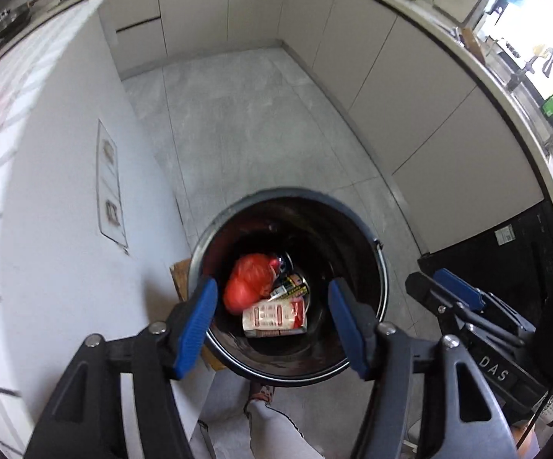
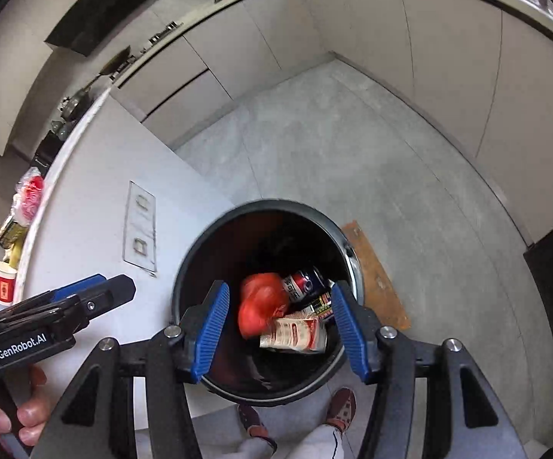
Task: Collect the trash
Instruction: 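Move both tools back over the trash on the island, then grasp the red paper cup with the right tool while the left tool grasps the blue cup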
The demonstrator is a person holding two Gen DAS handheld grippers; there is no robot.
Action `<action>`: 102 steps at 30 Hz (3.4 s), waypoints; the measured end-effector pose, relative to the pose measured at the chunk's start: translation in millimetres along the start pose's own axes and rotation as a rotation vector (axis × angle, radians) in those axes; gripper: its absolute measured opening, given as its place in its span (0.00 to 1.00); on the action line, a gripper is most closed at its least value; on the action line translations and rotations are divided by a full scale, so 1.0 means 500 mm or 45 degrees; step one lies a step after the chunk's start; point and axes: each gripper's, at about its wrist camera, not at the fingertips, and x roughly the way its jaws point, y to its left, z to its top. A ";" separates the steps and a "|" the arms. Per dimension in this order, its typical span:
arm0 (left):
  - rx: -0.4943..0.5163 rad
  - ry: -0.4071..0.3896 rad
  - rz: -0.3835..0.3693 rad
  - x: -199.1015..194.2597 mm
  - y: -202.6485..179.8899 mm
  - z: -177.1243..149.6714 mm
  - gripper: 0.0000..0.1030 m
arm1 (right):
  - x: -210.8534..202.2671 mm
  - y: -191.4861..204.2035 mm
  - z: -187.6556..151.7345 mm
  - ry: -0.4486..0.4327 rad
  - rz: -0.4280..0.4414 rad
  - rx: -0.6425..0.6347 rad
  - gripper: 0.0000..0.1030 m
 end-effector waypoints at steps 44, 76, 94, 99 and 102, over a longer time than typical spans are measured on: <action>-0.738 -0.417 0.395 -0.437 0.914 -0.258 0.85 | 0.002 0.943 -0.181 -0.064 0.405 -0.534 0.61; -0.844 -0.294 0.132 -0.350 1.079 -0.144 0.94 | 0.075 1.109 -0.200 -0.102 0.331 -0.414 0.69; -0.779 -0.320 0.031 -0.347 1.114 -0.150 0.80 | 0.135 1.131 -0.193 -0.026 0.332 -0.355 0.69; -0.727 -0.349 0.045 -0.366 1.115 -0.158 0.79 | 0.146 1.128 -0.194 -0.002 0.341 -0.308 0.69; -0.705 -0.341 0.037 -0.369 1.115 -0.165 0.79 | 0.154 1.134 -0.196 0.014 0.349 -0.287 0.69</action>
